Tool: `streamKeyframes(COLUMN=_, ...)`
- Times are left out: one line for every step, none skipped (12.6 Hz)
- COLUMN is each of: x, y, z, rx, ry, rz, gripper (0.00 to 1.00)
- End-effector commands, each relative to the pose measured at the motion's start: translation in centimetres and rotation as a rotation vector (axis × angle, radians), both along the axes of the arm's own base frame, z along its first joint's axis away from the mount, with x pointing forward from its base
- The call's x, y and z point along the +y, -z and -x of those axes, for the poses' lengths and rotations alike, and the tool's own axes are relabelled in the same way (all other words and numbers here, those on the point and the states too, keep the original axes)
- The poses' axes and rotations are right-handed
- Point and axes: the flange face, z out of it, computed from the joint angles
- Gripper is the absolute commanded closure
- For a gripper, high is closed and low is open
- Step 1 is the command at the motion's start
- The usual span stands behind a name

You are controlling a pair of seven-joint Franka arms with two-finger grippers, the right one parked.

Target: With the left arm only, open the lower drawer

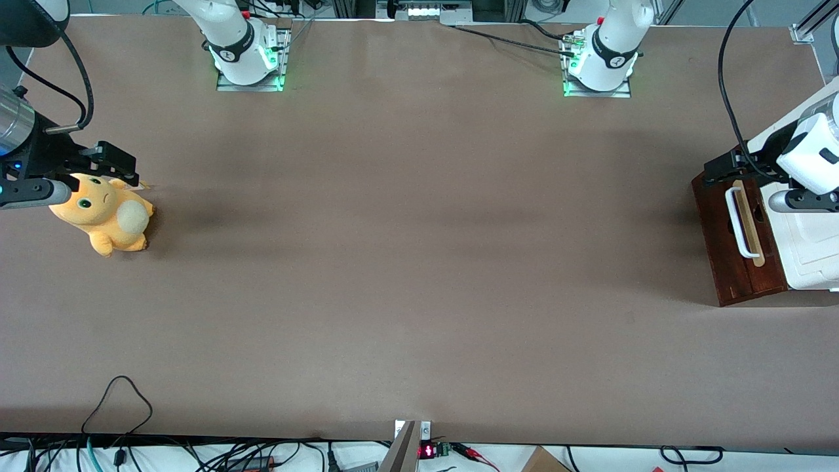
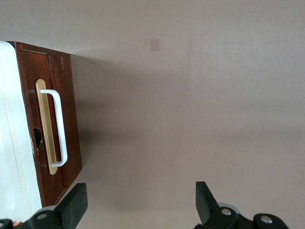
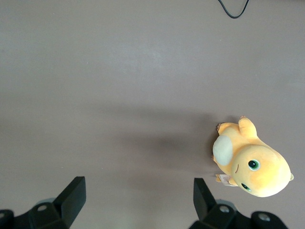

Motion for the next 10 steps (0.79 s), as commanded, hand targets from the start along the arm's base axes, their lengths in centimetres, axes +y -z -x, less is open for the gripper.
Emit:
streamKeyframes(x=0.0, y=-0.3, z=-0.2, rx=0.000, ry=0.009, rz=0.011, gripper=0.05)
streamKeyframes(x=-0.1, y=-0.1, z=-0.3, rx=0.007, ry=0.005, rz=-0.026, gripper=0.05)
streamKeyframes(x=-0.9, y=0.1, z=-0.3, rx=0.016, ry=0.026, rz=-0.123, gripper=0.05)
streamKeyframes(x=-2.3, y=0.4, z=-0.3, rx=0.023, ry=0.045, rz=-0.225, gripper=0.05)
streamKeyframes(x=-3.6, y=0.9, z=-0.2, rx=0.040, ry=0.033, rz=-0.333, gripper=0.05)
streamKeyframes(x=-5.0, y=2.1, z=-0.3, rx=0.061, ry=0.010, rz=-0.434, gripper=0.05)
streamKeyframes(x=-5.9, y=3.7, z=-0.2, rx=0.075, ry=-0.020, rz=-0.547, gripper=0.05)
streamKeyframes(x=-6.8, y=5.5, z=0.0, rx=0.082, ry=-0.029, rz=-0.648, gripper=0.05)
streamKeyframes(x=-7.4, y=7.8, z=0.3, rx=0.090, ry=-0.041, rz=-0.746, gripper=0.05)
streamKeyframes(x=-7.4, y=10.3, z=0.5, rx=0.097, ry=-0.061, rz=-0.847, gripper=0.05)
